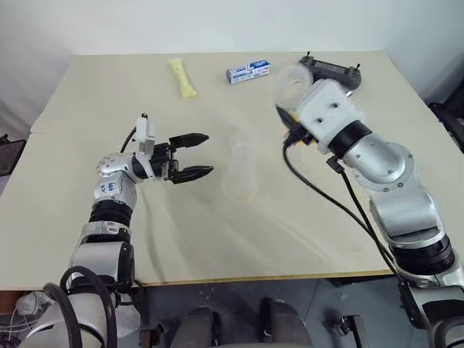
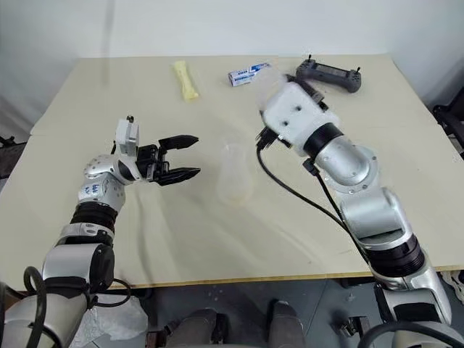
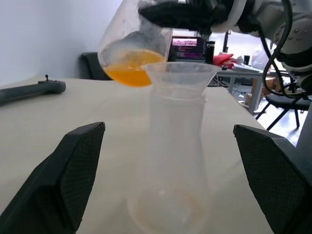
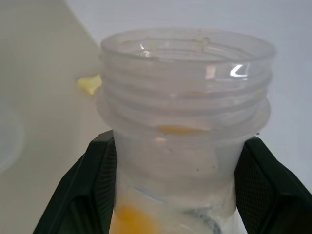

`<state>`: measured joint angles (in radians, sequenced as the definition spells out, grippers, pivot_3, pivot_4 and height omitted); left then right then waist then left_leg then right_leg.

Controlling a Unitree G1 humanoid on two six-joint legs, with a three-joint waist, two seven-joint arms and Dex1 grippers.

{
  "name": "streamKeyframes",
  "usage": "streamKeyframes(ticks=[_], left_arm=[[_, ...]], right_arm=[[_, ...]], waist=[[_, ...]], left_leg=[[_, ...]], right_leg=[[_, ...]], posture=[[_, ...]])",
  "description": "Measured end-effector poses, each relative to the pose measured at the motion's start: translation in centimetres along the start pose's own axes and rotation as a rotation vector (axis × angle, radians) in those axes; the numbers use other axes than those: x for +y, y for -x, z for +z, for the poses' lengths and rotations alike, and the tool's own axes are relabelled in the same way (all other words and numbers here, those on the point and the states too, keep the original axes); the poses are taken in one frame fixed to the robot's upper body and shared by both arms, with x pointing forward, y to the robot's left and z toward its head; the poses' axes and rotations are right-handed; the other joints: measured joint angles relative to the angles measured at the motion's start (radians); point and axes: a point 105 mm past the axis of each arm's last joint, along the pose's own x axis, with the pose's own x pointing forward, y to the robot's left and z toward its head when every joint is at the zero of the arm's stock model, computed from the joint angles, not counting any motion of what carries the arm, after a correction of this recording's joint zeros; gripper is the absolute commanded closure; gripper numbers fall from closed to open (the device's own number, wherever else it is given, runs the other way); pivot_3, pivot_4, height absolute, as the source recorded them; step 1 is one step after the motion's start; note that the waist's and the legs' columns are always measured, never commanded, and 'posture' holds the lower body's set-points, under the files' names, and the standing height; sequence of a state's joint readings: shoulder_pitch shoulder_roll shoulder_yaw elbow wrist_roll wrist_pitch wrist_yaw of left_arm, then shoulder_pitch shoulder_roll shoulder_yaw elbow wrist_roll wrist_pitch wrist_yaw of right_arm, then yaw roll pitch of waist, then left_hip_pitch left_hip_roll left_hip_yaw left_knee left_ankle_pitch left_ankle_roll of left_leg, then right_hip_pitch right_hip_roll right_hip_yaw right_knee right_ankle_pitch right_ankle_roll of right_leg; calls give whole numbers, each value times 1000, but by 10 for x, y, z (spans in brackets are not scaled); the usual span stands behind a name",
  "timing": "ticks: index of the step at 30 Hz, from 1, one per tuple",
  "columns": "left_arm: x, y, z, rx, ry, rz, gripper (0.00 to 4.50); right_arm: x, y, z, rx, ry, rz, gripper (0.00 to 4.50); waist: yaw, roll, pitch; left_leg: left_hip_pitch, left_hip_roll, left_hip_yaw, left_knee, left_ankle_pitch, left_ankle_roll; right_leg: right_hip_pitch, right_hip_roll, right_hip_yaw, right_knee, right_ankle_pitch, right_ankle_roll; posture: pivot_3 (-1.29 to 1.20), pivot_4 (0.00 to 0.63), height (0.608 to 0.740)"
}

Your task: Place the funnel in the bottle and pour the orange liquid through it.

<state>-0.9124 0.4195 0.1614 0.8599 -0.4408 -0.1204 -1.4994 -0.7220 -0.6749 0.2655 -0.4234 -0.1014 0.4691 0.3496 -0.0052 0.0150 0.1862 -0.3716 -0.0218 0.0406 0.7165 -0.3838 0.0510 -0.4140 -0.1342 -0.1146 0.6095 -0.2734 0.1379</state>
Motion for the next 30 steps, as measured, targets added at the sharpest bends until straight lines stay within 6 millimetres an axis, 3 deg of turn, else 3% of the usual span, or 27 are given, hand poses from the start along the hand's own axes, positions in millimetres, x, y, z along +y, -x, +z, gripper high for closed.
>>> streamKeyframes(ticks=[4,15,30], left_arm=[[-8,8,-8,-1,22,10,0],[-12,9,-1,-29,19,14,0],[-12,5,-2,-45,26,16,0]], right_arm=[[12,-4,1,-2,142,49,1758],[8,-15,-5,30,489,77,1758],[16,-21,-1,-12,660,105,1758]], waist=[[-2,0,0],[0,0,0],[0,0,0]], left_leg=[[0,0,0,0,0,0],[0,0,-1,0,0,0],[0,0,-1,0,0,0]], right_leg=[[0,0,0,0,0,0],[0,0,0,0,0,0],[0,0,-1,0,0,0]], posture=[[0,150,740],[0,150,740],[0,150,740]])
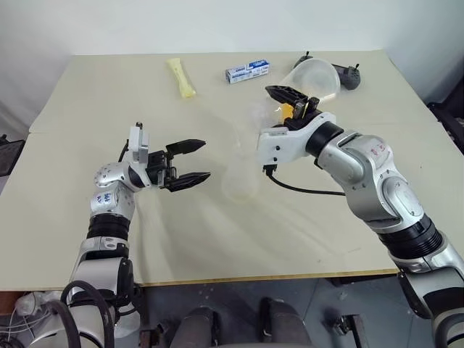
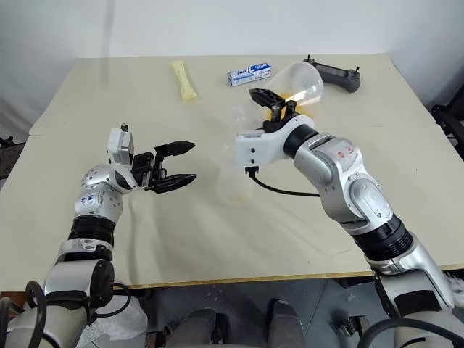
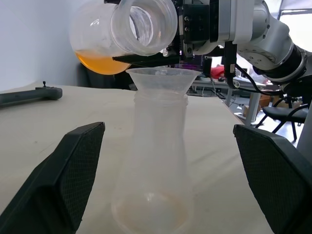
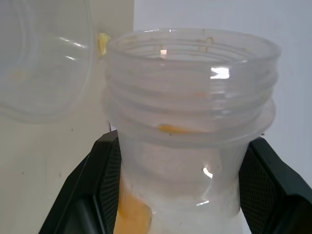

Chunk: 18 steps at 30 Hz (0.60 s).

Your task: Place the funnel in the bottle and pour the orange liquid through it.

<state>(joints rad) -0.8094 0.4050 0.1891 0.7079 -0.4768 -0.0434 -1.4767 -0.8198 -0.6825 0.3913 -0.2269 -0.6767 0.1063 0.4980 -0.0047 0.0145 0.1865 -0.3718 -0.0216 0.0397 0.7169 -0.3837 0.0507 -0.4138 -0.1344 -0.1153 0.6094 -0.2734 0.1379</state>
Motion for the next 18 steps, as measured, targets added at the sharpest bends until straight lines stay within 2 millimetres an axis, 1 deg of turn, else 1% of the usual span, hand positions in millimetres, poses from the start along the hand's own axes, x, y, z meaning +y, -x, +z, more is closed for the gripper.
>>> streamKeyframes(ticks=[18], left_arm=[[0,-2,0,-18,8,-2,0]], right_arm=[[5,-1,-2,-11,134,20,1758]], waist=[[0,0,0]], left_leg=[[0,0,0,0,0,0]], right_leg=[[0,0,0,0,0,0]], posture=[[0,150,740]])
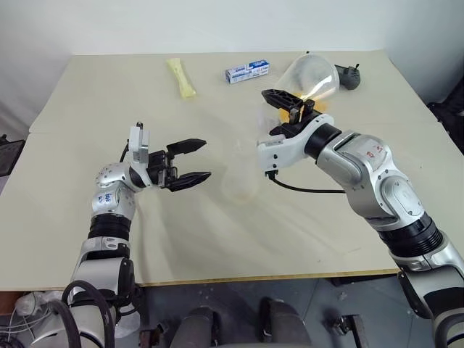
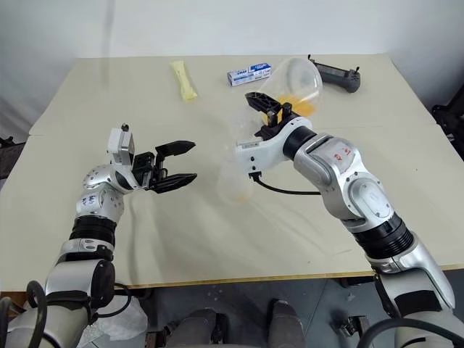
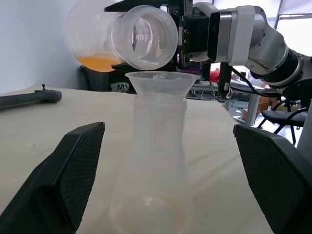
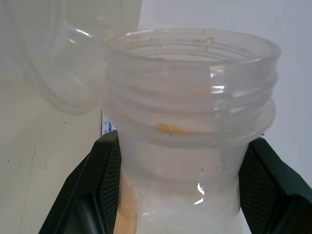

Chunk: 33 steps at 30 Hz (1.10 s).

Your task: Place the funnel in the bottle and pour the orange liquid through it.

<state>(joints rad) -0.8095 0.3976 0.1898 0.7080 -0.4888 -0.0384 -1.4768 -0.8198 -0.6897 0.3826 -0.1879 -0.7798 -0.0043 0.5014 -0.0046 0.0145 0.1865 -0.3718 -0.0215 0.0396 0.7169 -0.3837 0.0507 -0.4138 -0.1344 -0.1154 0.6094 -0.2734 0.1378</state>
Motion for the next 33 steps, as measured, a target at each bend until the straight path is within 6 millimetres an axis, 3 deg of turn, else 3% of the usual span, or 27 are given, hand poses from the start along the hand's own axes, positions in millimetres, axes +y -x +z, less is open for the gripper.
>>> streamKeyframes(ticks=[9,33], left_arm=[[0,-1,1,-17,9,-1,0],[0,-1,0,-30,15,4,0]], right_arm=[[-10,-1,-4,4,71,-15,1758],[-4,-3,-6,-19,166,18,1758]], waist=[[0,0,0],[-1,0,0]], left_leg=[[0,0,0,0,0,0],[0,0,0,0,0,0]], right_leg=[[0,0,0,0,0,0],[0,0,0,0,0,0]], posture=[[0,150,740],[0,150,740]])
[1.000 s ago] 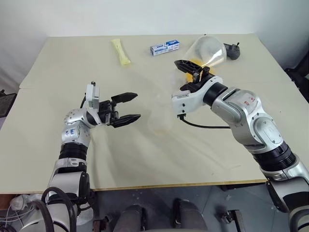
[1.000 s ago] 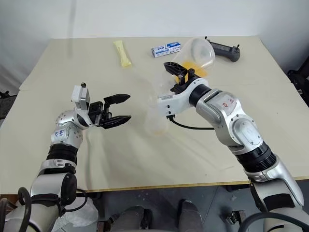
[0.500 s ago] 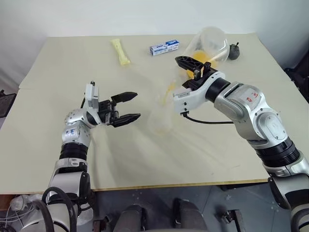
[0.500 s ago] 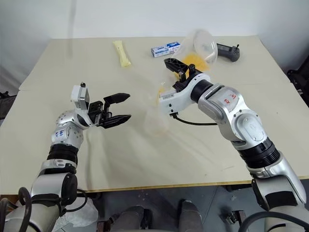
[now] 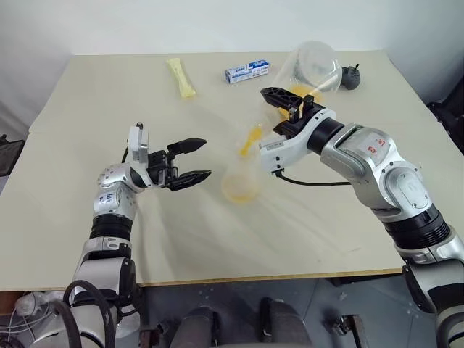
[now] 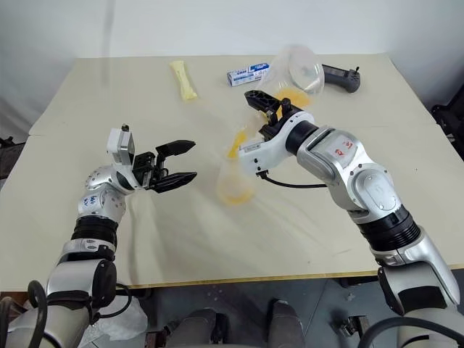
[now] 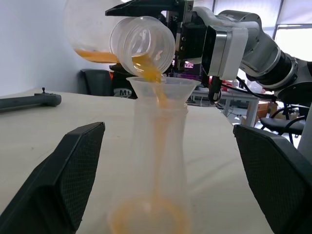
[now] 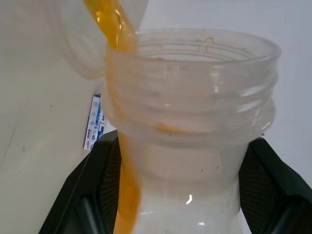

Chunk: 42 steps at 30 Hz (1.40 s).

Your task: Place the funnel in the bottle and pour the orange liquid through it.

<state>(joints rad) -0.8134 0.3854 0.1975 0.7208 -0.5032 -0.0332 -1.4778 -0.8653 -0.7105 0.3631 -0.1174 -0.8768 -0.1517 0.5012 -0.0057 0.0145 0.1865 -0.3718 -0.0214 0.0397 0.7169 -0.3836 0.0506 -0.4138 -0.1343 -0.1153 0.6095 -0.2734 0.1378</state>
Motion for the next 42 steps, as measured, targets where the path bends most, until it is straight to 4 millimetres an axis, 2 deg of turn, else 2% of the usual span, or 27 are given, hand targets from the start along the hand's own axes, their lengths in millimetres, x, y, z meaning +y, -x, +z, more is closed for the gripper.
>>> streamKeyframes(ticks=[6,28,42], left_arm=[[0,-3,-1,-9,3,-5,0],[-2,-1,1,-17,-2,-17,0],[2,20,9,44,-13,24,0]], right_arm=[[-8,0,-5,14,10,-22,1758],[-8,0,2,-27,60,-25,1758],[-8,0,4,-39,80,-26,1758]], waist=[[0,0,0],[0,0,0],[-2,0,0]], left_leg=[[0,0,0,0,0,0],[0,0,0,0,0,0],[0,0,0,0,0,0]], right_leg=[[0,0,0,0,0,0],[0,0,0,0,0,0],[0,0,0,0,0,0]], posture=[[0,150,740],[0,150,740],[0,150,740]])
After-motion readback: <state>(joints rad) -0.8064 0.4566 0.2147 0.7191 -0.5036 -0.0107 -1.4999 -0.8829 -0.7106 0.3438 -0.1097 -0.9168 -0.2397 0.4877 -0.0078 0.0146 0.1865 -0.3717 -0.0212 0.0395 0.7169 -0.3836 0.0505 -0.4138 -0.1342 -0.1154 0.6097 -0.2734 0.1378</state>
